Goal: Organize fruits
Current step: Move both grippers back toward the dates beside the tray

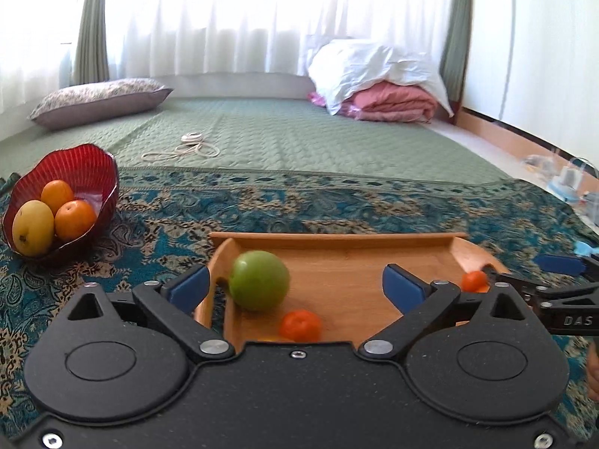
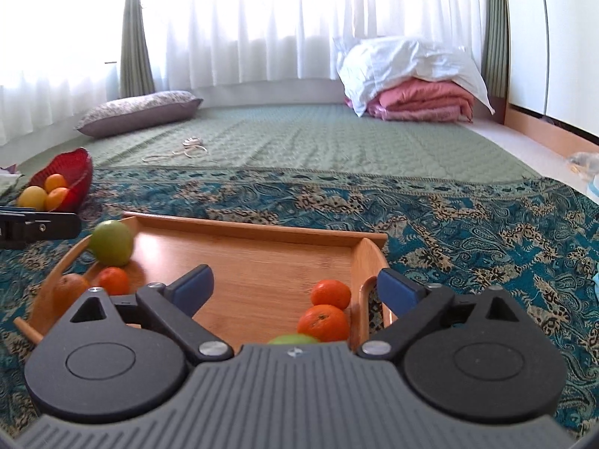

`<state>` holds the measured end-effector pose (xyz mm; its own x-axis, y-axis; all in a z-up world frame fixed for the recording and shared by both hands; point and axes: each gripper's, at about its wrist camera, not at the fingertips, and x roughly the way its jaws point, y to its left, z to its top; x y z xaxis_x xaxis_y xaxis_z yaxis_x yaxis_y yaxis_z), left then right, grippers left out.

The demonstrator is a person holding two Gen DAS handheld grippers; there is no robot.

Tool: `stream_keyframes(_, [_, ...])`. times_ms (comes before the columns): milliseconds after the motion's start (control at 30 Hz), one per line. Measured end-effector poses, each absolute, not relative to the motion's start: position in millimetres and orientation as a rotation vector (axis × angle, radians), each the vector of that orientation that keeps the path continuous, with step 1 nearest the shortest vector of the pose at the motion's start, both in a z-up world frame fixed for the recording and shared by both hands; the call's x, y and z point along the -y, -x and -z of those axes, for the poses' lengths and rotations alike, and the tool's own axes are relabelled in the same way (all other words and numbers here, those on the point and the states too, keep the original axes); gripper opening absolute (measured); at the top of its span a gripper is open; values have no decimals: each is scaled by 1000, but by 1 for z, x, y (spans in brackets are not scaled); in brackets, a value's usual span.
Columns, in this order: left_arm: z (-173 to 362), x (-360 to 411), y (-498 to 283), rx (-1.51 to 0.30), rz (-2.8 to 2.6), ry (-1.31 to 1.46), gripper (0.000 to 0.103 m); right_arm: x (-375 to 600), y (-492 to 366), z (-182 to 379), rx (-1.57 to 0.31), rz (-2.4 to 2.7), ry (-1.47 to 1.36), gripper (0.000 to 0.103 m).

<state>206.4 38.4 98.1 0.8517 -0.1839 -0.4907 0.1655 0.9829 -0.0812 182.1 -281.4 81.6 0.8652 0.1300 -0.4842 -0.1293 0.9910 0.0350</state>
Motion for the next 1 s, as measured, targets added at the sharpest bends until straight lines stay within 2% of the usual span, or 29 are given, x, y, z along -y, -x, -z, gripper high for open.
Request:
stream_keyframes(500, [-83,0,-124,-499,242,-15,101,268,-112,-74,-416,-164,83,103])
stream_keyframes(1000, [-42,7,-91,-556,216,-12,103,265,-70,-35,-437,-134,113,103])
